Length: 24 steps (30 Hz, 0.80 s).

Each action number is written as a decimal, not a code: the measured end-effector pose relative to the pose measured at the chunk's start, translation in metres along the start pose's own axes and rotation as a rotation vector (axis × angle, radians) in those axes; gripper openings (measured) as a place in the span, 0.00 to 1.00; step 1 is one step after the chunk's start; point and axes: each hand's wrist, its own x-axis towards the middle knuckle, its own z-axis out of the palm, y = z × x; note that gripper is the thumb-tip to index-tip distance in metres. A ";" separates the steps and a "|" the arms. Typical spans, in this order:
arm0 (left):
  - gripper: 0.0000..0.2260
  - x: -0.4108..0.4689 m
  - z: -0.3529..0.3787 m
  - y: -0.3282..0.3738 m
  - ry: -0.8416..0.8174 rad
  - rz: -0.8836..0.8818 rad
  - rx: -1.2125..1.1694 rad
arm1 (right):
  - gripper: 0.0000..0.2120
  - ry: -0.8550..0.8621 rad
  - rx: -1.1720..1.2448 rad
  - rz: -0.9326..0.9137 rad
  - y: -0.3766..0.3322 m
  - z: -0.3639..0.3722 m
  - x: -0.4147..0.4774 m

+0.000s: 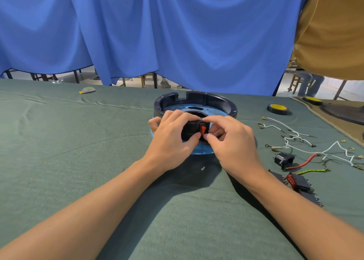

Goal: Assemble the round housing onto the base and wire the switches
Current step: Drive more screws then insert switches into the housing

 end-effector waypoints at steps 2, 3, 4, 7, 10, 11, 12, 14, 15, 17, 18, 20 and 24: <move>0.14 0.000 0.001 -0.001 0.007 0.001 0.006 | 0.16 0.005 0.005 0.000 -0.002 0.000 -0.001; 0.14 0.000 0.002 -0.001 0.012 0.002 0.011 | 0.16 0.010 0.004 -0.003 -0.002 0.000 -0.001; 0.13 0.000 0.003 -0.001 0.016 0.002 0.017 | 0.16 0.018 0.000 -0.006 -0.002 0.001 0.000; 0.12 0.000 0.004 0.000 0.023 -0.009 0.032 | 0.15 0.047 -0.020 0.001 -0.002 0.004 0.001; 0.12 -0.001 0.004 0.000 0.026 0.000 0.038 | 0.15 0.028 -0.013 -0.016 -0.004 0.004 -0.002; 0.12 -0.001 0.004 0.000 0.027 0.002 0.035 | 0.15 0.014 -0.009 -0.023 -0.004 0.003 -0.002; 0.12 -0.001 0.003 0.001 0.029 0.001 0.030 | 0.15 0.003 -0.007 -0.024 -0.003 0.002 -0.001; 0.13 -0.001 0.002 0.003 0.029 -0.003 0.036 | 0.15 -0.001 -0.003 -0.017 0.000 0.000 -0.002; 0.13 -0.001 0.001 0.003 0.032 -0.002 0.052 | 0.15 0.011 0.003 -0.014 0.000 -0.001 -0.003; 0.13 -0.001 0.002 0.004 0.043 -0.005 0.090 | 0.14 0.041 0.020 -0.008 0.000 -0.004 -0.007; 0.13 -0.001 0.002 0.005 0.051 -0.009 0.106 | 0.13 0.052 0.019 -0.007 0.000 -0.005 -0.008; 0.13 0.000 0.002 0.006 0.067 -0.011 0.131 | 0.11 0.061 -0.021 -0.015 0.001 -0.008 -0.009; 0.13 0.000 0.002 0.006 0.072 -0.013 0.188 | 0.10 0.066 -0.126 -0.001 0.004 -0.014 -0.011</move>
